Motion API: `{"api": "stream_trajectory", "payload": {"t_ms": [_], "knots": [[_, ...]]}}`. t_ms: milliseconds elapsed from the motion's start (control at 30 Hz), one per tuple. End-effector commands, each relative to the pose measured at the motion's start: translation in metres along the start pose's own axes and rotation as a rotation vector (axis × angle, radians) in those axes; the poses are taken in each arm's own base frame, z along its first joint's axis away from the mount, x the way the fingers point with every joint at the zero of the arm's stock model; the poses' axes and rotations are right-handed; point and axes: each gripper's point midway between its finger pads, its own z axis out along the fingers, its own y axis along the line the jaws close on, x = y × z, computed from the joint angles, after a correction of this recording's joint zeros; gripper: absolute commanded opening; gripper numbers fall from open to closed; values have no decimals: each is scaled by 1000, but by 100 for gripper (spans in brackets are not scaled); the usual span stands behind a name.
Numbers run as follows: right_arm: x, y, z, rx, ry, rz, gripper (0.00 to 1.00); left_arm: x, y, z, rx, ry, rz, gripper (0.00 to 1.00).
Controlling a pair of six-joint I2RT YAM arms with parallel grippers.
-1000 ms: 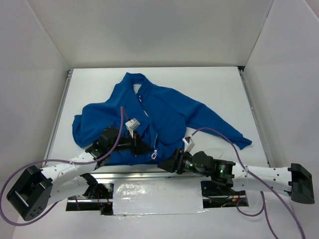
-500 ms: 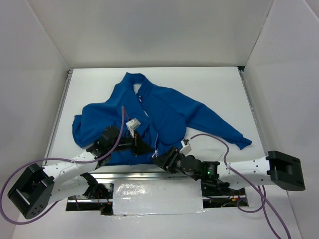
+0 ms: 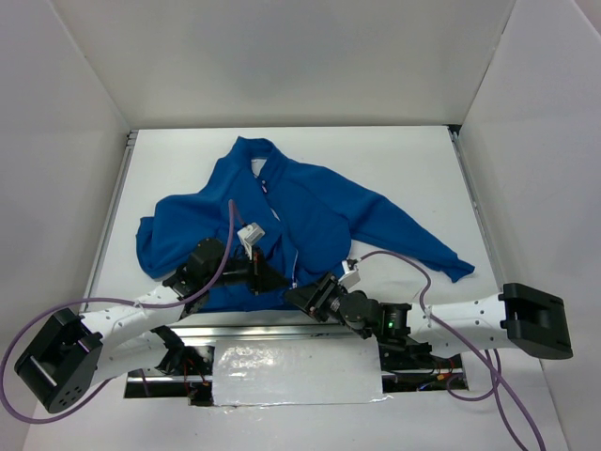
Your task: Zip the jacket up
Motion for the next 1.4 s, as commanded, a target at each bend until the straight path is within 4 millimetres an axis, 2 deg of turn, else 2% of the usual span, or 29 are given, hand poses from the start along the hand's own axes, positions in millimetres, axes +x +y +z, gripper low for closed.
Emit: {"api": "stream_trajectory", "payload": {"t_ms": [0,433,567,633,667,800,933,1100,1267,1367], "knots": [[-7,29,3,-67,-51,47,46,-22,-21,2,85,-45,54,0],[-8,21,3,-43,-57,71,25,-21,-21,2,88,-44,56,0],[-9,17,3,-30,-57,80,14,-20,-21,2,88,-44,56,0],[-8,16,3,-27,-55,87,12,-20,-21,2,87,-45,58,0],[-8,15,3,-25,-55,91,6,-19,-20,2,87,-45,56,0],[-9,15,2,-21,-55,100,0,-19,-21,2,89,-48,56,0],[-13,16,0,-22,-59,134,0,-18,-19,2,87,-48,58,0],[-25,11,-2,-28,-62,300,0,-14,-18,2,92,-37,64,0],[-36,20,3,-48,-48,425,0,-10,-16,2,91,-25,73,0],[-35,25,3,-90,14,502,0,-6,-16,2,103,-5,76,0]]}}
